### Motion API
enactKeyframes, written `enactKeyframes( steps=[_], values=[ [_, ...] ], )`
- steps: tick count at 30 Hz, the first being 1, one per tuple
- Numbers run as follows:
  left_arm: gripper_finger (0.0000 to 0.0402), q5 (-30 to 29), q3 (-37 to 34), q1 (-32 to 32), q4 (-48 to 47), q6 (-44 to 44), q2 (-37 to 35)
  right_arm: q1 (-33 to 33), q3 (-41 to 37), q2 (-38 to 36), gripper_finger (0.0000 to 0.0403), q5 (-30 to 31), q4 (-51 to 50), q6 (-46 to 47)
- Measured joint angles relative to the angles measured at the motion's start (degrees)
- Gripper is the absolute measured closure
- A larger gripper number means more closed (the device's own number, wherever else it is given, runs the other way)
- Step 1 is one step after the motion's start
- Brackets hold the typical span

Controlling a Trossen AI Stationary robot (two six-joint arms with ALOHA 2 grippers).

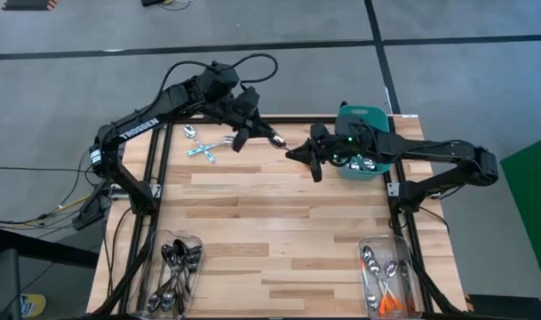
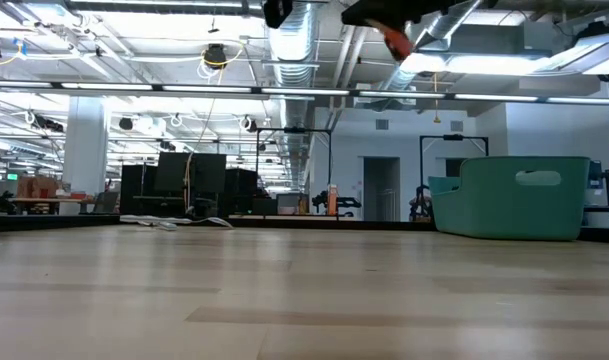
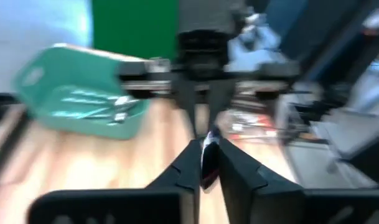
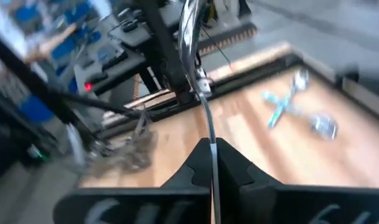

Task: Sort silverware by color (type)
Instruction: Put the orange spoon into the right transparent bin

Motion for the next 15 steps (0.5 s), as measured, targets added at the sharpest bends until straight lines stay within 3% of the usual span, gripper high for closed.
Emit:
enactKeyframes(
  steps=[3,7,11,15],
  values=[
    [0.0343,-6.7,-0.1,0.0,1.1,-0.1,0.3,0.9,0.2,-1.8,0.0387,2.4,-6.5,11.7],
    [0.0290,-18.9,0.1,0.1,1.4,-0.8,-0.2,4.1,-0.3,-6.3,0.0389,10.5,-22.6,26.2],
    [0.0258,-30.3,0.0,0.2,0.4,-2.7,0.0,12.1,-0.1,-13.1,0.0389,19.4,-37.8,38.3],
    [0.0252,-33.7,0.0,0.2,0.6,-3.5,0.0,23.6,0.0,-18.3,0.0389,23.9,-49.6,52.2]
  ],
)
